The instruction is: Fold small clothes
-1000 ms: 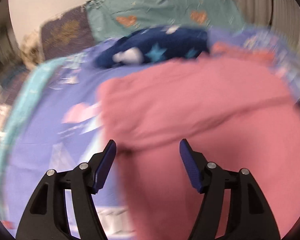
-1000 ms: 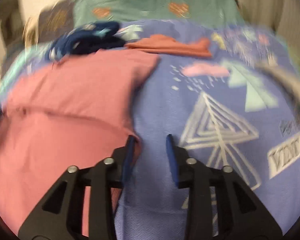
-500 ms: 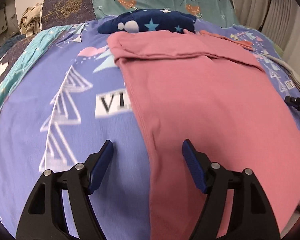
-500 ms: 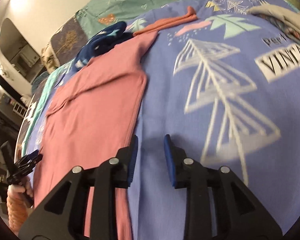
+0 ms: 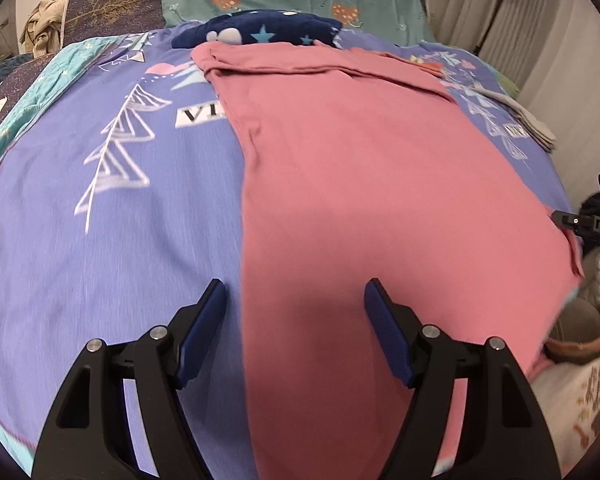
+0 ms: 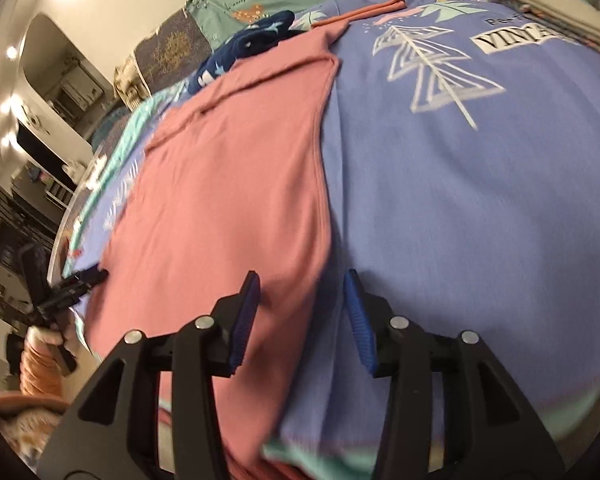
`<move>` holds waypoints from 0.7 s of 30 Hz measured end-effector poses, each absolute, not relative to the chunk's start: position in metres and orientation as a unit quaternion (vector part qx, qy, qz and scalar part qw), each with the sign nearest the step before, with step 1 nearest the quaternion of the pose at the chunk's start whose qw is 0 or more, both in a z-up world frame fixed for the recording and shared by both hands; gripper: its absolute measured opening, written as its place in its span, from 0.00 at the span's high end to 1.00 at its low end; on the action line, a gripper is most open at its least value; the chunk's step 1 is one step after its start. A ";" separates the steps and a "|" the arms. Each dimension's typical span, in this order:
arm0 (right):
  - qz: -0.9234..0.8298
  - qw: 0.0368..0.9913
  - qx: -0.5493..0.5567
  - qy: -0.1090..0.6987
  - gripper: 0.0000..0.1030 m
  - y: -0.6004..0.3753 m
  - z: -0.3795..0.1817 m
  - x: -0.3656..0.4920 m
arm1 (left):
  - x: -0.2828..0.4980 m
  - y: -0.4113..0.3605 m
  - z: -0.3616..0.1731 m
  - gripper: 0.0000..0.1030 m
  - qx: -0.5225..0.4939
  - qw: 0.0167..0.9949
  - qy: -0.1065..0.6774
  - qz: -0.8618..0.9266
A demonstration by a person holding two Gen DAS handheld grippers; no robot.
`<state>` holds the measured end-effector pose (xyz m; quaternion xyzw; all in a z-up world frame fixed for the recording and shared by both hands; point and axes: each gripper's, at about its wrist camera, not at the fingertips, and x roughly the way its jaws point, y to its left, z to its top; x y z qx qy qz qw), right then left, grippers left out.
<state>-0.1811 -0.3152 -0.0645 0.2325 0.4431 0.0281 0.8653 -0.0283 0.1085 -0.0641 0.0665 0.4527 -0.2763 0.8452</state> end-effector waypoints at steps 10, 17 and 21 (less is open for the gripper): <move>-0.016 0.871 0.215 0.442 0.59 -0.306 -0.057 -0.226 | -0.074 0.147 -0.059 0.73 -0.020 0.841 0.455 -0.293; 0.003 0.873 0.201 0.443 0.50 -0.288 -0.050 -0.224 | -0.079 0.156 -0.063 0.68 -0.037 0.846 0.457 -0.274; -0.002 0.881 0.148 0.450 0.51 -0.269 -0.053 -0.223 | -0.083 0.150 -0.065 0.63 -0.025 0.851 0.450 -0.269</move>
